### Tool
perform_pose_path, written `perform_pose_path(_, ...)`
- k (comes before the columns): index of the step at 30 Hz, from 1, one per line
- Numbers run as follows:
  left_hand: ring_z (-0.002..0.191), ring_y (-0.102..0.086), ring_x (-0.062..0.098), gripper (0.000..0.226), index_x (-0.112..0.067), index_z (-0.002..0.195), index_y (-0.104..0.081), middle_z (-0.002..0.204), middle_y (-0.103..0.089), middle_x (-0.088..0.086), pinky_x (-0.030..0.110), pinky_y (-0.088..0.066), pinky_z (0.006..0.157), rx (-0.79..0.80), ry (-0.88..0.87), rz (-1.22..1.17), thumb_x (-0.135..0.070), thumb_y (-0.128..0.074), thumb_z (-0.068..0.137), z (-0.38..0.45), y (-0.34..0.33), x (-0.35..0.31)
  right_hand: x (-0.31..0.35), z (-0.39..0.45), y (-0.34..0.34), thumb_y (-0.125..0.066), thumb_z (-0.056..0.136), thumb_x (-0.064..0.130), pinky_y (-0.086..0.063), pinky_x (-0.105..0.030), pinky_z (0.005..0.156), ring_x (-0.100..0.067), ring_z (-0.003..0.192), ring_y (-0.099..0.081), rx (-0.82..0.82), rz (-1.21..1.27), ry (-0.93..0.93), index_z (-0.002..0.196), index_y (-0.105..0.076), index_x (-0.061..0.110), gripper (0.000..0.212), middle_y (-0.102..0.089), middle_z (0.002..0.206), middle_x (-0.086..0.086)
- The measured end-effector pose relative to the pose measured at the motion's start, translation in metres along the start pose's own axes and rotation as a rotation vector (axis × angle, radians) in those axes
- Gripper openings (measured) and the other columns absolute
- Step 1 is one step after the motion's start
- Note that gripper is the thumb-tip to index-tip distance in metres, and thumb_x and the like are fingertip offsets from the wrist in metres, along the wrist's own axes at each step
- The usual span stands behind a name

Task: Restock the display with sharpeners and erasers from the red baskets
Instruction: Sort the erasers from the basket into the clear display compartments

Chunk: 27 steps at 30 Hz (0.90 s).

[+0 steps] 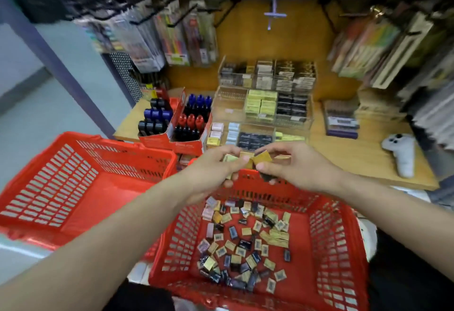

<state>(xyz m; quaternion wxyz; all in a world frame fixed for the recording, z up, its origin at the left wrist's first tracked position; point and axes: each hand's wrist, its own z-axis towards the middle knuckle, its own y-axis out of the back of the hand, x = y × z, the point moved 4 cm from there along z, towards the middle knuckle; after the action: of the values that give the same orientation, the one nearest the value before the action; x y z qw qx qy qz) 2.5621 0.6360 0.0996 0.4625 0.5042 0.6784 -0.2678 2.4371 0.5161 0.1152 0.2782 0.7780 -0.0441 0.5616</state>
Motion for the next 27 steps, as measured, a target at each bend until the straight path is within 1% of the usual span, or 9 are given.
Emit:
perform_pose_path(4, 0.066, -0.044, 0.011, 0.017, -0.015, 0.101, -0.062, 0.077, -0.048, 0.003, 0.02, -0.037, 0.054, -0.031, -0.109, -0.109, -0.031, -0.062, 0.095, -0.013, -0.009, -0.032, 0.03, -0.024, 0.028, -0.072, 0.086, 0.01, -0.055, -0.019, 0.062, -0.017, 0.069, -0.073, -0.029, 0.109, 0.039, 0.115, -0.065, 0.02, 0.032, -0.069, 0.1, -0.005)
perform_pose_path(6, 0.063, -0.044, 0.01, 0.02, -0.015, 0.103, -0.065, 0.08, -0.05, 0.003, 0.019, -0.036, 0.051, -0.04, -0.119, -0.14, -0.033, -0.061, 0.096, -0.013, -0.011, -0.043, 0.036, -0.032, 0.04, -0.07, 0.086, 0.007, -0.058, -0.025, 0.068, -0.02, 0.076, -0.074, -0.057, 0.185, 0.047, 0.114, -0.065, 0.018, 0.03, -0.074, 0.1, -0.006)
perform_pose_path(9, 0.061, -0.047, 0.008, 0.024, -0.016, 0.111, -0.068, 0.091, -0.06, -0.004, 0.019, -0.036, 0.048, -0.022, -0.117, -0.173, -0.034, -0.057, 0.098, -0.007, -0.015, -0.058, 0.035, -0.036, 0.055, -0.072, 0.084, 0.007, -0.057, -0.02, 0.066, -0.02, 0.077, -0.074, -0.12, 0.214, 0.054, 0.107, -0.069, 0.017, 0.026, -0.075, 0.094, -0.003)
perform_pose_path(11, 0.059, -0.048, 0.007, 0.024, -0.019, 0.11, -0.07, 0.083, -0.062, -0.011, 0.018, -0.037, 0.047, -0.011, -0.115, -0.182, -0.035, -0.058, 0.097, -0.002, -0.019, -0.062, 0.034, -0.035, 0.063, -0.075, 0.081, 0.01, -0.056, -0.019, 0.066, -0.018, 0.077, -0.073, -0.154, 0.178, 0.056, 0.106, -0.07, 0.019, 0.026, -0.075, 0.09, -0.001)
perform_pose_path(15, 0.06, -0.047, 0.007, 0.033, -0.023, 0.107, -0.073, 0.085, -0.059, -0.003, 0.018, -0.036, 0.048, 0.026, -0.126, -0.131, -0.049, -0.061, 0.09, 0.01, -0.027, -0.069, 0.032, -0.027, 0.066, -0.077, 0.081, 0.019, -0.057, -0.02, 0.073, -0.009, 0.079, -0.071, -0.166, 0.059, 0.04, 0.106, -0.071, 0.029, 0.028, -0.07, 0.098, 0.003)
perform_pose_path(17, 0.061, -0.046, 0.007, 0.045, -0.024, 0.106, -0.074, 0.09, -0.06, -0.003, 0.019, -0.035, 0.047, 0.044, -0.133, -0.224, -0.059, -0.065, 0.081, 0.017, -0.032, -0.074, 0.03, -0.023, 0.067, -0.074, 0.084, 0.016, -0.057, -0.019, 0.071, -0.012, 0.081, -0.073, -0.186, 0.181, 0.005, 0.11, -0.071, 0.025, 0.028, -0.069, 0.104, -0.003)
perform_pose_path(20, 0.058, -0.052, 0.002, 0.063, -0.032, 0.113, -0.069, 0.081, -0.064, -0.008, 0.015, -0.04, 0.047, 0.038, -0.179, -0.303, -0.06, -0.084, 0.058, 0.027, -0.04, -0.077, 0.025, -0.02, 0.067, -0.073, 0.084, 0.014, -0.06, -0.038, 0.084, -0.019, 0.089, -0.074, -0.23, 0.472, -0.1, 0.111, -0.07, 0.017, 0.027, -0.07, 0.111, -0.005)
perform_pose_path(24, 0.06, -0.061, -0.002, 0.039, -0.034, 0.104, -0.07, 0.077, -0.069, -0.016, 0.011, -0.046, 0.05, 0.01, -0.177, -0.218, -0.046, -0.081, 0.069, 0.035, -0.045, -0.082, 0.023, -0.017, 0.064, -0.072, 0.084, 0.006, -0.059, -0.034, 0.087, -0.021, 0.096, -0.072, -0.184, 0.67, -0.165, 0.115, -0.065, 0.011, 0.032, -0.068, 0.116, -0.01)
perform_pose_path(27, 0.088, -0.061, -0.013, 0.023, -0.043, 0.104, -0.067, 0.097, -0.067, -0.026, 0.003, -0.045, 0.067, -0.05, -0.266, 0.145, -0.043, -0.074, 0.083, 0.038, -0.038, -0.092, 0.023, -0.018, 0.076, -0.079, 0.079, 0.029, -0.06, -0.027, 0.077, -0.006, 0.095, -0.071, -0.157, 0.332, -0.106, 0.114, -0.066, 0.034, 0.038, -0.069, 0.11, 0.014)
